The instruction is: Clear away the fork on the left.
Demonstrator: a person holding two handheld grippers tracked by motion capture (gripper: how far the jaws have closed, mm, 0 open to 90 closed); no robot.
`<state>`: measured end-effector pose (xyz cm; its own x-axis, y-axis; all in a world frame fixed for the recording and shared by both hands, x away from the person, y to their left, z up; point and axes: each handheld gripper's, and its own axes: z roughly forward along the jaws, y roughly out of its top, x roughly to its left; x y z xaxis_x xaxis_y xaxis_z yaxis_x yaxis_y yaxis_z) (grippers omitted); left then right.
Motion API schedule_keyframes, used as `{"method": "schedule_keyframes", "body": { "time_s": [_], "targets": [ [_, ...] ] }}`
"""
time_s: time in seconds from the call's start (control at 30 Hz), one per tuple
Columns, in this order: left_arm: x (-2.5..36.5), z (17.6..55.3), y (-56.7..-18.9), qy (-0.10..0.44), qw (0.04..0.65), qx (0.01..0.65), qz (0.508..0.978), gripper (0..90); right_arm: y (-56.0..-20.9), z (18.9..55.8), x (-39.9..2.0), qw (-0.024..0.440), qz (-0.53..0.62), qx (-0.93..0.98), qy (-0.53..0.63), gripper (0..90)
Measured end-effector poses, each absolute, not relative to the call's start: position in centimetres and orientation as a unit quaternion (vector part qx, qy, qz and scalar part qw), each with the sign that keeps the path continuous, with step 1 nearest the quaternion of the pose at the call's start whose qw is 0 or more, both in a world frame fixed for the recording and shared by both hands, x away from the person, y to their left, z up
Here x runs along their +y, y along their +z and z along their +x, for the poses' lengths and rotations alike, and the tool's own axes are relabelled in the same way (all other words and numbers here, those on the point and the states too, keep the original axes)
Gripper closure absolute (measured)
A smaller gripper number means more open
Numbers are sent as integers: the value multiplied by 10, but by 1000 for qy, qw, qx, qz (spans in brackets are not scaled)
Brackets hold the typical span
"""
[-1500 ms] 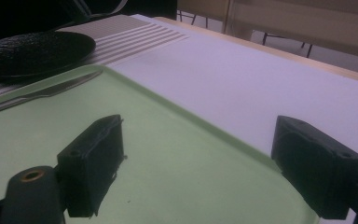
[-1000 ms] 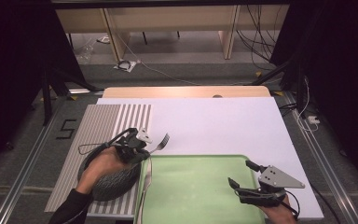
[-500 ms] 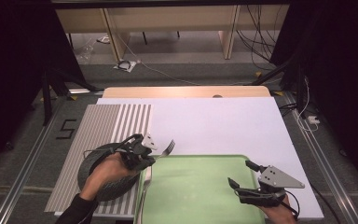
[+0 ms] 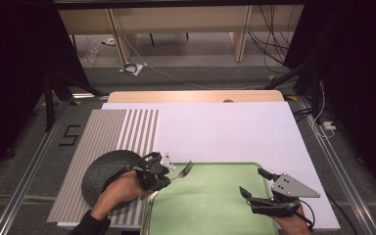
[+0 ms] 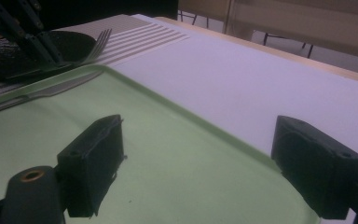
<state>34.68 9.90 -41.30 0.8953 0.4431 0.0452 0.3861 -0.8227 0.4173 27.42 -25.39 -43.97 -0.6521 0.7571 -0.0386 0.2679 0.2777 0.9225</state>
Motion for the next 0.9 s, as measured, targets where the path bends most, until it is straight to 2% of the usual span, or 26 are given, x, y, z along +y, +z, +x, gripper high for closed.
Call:
{"method": "schedule_keyframes", "body": {
  "time_s": [0.9],
  "targets": [
    [62,299,-437,30,179,169,969,842,-439,273,-254,248,335,762,496,179]
  ]
}}
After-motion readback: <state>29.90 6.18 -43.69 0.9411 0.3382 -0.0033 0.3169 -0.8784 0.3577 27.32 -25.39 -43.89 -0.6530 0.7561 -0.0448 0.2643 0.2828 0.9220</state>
